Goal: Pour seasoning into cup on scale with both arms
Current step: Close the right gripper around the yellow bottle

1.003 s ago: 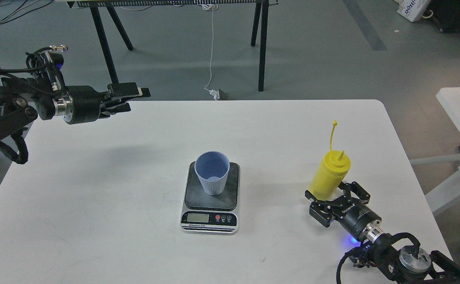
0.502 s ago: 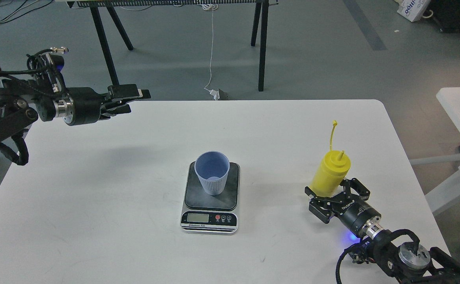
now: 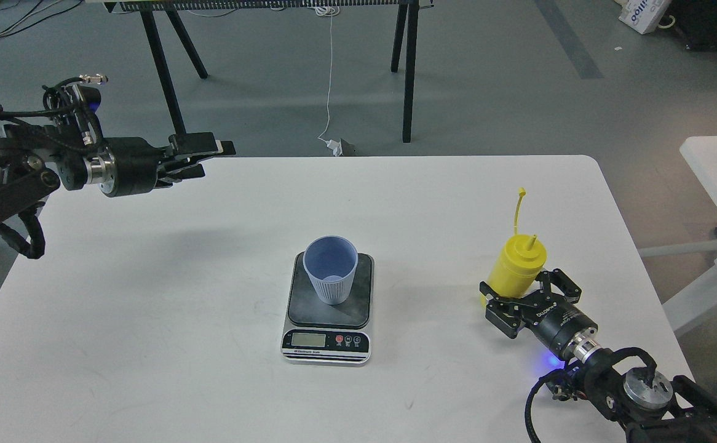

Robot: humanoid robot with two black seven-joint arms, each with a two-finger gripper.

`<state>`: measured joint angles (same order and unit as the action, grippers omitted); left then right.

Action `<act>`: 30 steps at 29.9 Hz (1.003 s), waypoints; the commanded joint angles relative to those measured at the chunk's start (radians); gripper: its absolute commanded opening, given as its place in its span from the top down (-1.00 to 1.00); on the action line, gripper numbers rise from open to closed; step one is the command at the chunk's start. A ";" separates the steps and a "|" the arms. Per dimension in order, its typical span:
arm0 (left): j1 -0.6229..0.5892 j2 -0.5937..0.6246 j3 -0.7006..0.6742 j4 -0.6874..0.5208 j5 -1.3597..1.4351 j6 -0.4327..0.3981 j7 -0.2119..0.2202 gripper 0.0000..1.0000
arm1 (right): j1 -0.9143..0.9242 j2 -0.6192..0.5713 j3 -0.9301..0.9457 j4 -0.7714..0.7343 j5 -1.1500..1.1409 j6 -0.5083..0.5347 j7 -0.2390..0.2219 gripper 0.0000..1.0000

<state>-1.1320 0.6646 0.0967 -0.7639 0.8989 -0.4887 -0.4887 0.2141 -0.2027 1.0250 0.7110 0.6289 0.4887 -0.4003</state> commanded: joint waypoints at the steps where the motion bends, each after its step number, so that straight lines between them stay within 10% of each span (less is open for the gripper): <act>1: 0.006 0.000 0.000 0.000 0.000 0.000 0.000 -0.99 | 0.011 0.000 0.000 -0.002 0.000 0.000 0.000 -1.00; 23: 0.008 0.001 0.000 0.000 0.000 0.000 0.000 -0.99 | 0.031 0.000 -0.016 -0.041 -0.006 0.000 0.000 -0.90; 30: 0.008 0.000 -0.002 0.000 0.000 0.000 0.000 -0.99 | 0.034 0.000 -0.014 -0.051 -0.069 0.000 0.011 0.46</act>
<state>-1.1245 0.6649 0.0964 -0.7639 0.8990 -0.4888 -0.4887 0.2463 -0.2024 1.0096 0.6691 0.5893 0.4887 -0.3987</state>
